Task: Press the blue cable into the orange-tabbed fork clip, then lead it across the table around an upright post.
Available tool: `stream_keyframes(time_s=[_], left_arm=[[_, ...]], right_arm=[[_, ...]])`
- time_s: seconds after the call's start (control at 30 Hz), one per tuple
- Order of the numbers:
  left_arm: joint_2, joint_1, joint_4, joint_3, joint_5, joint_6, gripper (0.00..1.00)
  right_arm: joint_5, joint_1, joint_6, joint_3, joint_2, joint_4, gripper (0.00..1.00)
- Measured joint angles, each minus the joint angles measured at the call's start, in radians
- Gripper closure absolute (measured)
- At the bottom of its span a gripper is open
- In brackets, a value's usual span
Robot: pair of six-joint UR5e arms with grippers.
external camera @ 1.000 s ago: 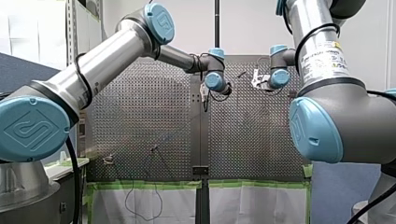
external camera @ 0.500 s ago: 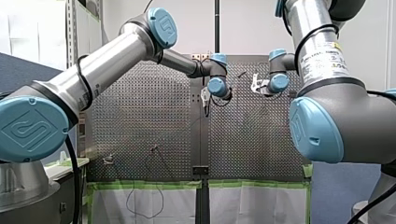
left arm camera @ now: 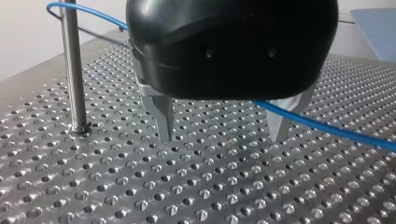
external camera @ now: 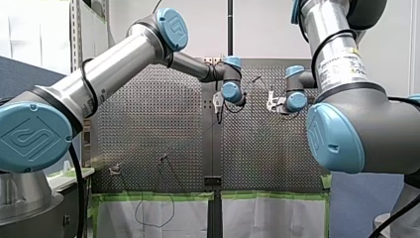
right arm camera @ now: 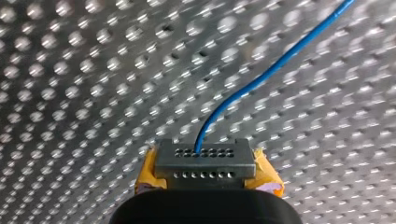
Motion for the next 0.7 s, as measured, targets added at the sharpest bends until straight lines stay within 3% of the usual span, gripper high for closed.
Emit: stream_keyframes(time_s=[0.27, 0.7], left_arm=[[0.0, -0.003, 0.017, 0.001, -0.014, 0.006, 0.0], [0.0, -0.01, 0.037, 0.012, -0.085, -0.029, 0.0]], right_arm=[[0.002, -0.029, -0.025, 0.01, 0.073, -0.043, 1.0], [0.006, -0.053, -0.011, 0.01, 0.161, -0.072, 1.0]])
